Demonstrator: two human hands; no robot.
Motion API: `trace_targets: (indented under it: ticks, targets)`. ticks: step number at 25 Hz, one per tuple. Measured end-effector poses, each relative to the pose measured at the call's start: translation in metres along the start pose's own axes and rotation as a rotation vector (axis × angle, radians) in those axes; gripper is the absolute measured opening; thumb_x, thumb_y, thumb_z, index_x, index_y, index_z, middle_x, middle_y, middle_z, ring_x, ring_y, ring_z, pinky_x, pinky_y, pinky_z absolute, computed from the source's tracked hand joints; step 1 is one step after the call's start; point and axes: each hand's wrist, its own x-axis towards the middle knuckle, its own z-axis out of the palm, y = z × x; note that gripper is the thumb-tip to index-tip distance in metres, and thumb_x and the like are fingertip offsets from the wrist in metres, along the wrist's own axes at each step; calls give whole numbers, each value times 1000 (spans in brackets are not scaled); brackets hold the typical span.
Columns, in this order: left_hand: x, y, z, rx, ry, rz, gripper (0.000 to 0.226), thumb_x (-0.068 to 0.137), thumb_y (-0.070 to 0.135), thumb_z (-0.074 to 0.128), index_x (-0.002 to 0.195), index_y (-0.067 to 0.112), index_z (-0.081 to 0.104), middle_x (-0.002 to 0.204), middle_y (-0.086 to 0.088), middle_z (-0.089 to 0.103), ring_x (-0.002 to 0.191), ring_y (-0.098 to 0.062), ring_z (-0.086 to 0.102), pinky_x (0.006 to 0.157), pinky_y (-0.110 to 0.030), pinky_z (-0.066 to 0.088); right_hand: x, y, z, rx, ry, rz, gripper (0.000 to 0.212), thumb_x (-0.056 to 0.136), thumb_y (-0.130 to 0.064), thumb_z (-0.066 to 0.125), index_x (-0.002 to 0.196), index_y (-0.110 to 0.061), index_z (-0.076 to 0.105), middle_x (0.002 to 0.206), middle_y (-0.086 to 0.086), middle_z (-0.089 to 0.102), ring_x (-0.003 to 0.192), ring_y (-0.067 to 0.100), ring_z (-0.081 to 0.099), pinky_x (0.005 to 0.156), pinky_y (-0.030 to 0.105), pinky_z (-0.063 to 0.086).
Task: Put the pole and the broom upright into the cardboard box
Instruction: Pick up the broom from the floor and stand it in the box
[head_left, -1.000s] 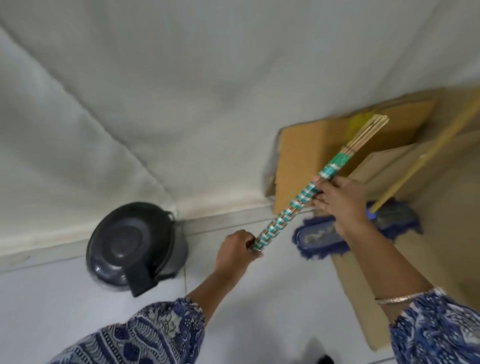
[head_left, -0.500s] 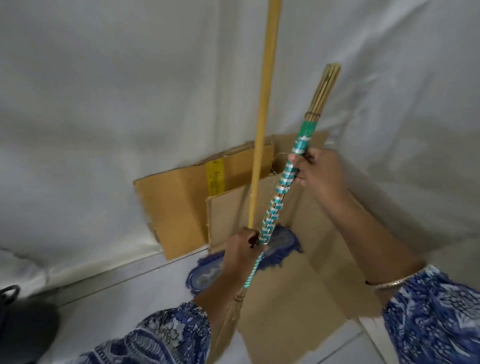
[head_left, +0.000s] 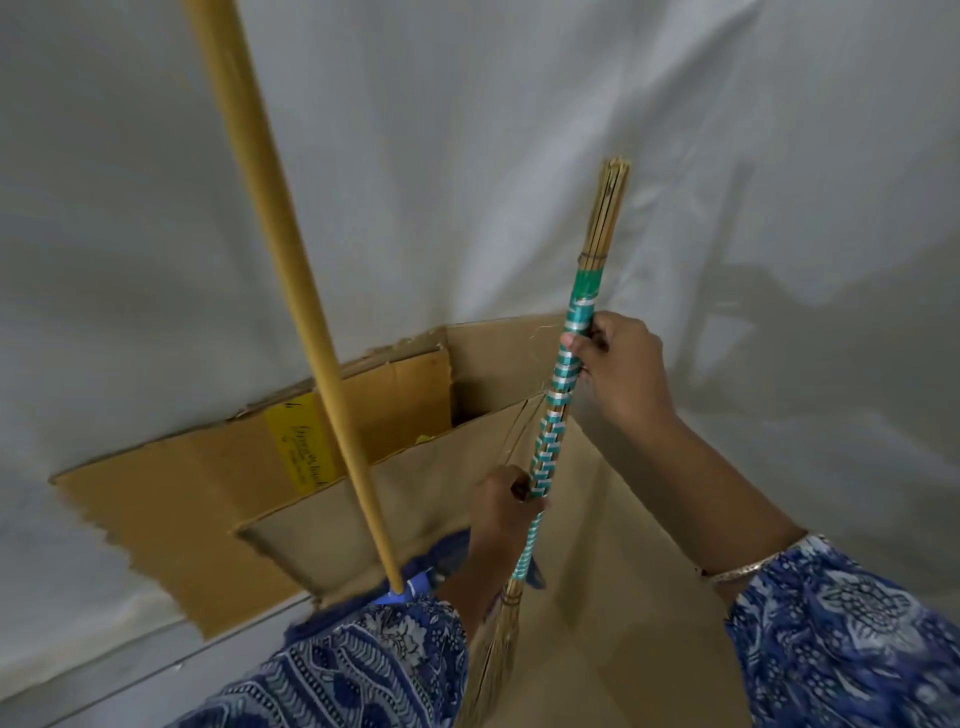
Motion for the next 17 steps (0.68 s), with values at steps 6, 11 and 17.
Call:
trace_targets:
  ticks: [6,11,17]
  targets:
    - [73,-21,68,-96,130,-149,19,73,3,70,88,-5,62,84,-16,60,77,-25,54,64,-30,41,64,71,27,17,-79,9,27,89,-16,55,110,-1,62,94,4,63,84,13,57,73,21,47]
    - [128,-29,96,-41,243,-183,21,74,8,71,92,-1,63,97,-16,66,76,-14,48,51,-19,29,124,114,43,113,-139,35,24,86,-12,59,106,1,64,99,16,69,93,27,66,89,43,54]
    - [162,-34,106,29,338,-197,19,78,7,68,95,2,64,101,-14,66,79,-15,53,60,-19,38,167,141,72,158,-234,44,25,85,-9,60,108,0,63,105,19,68,97,30,66,89,46,54]
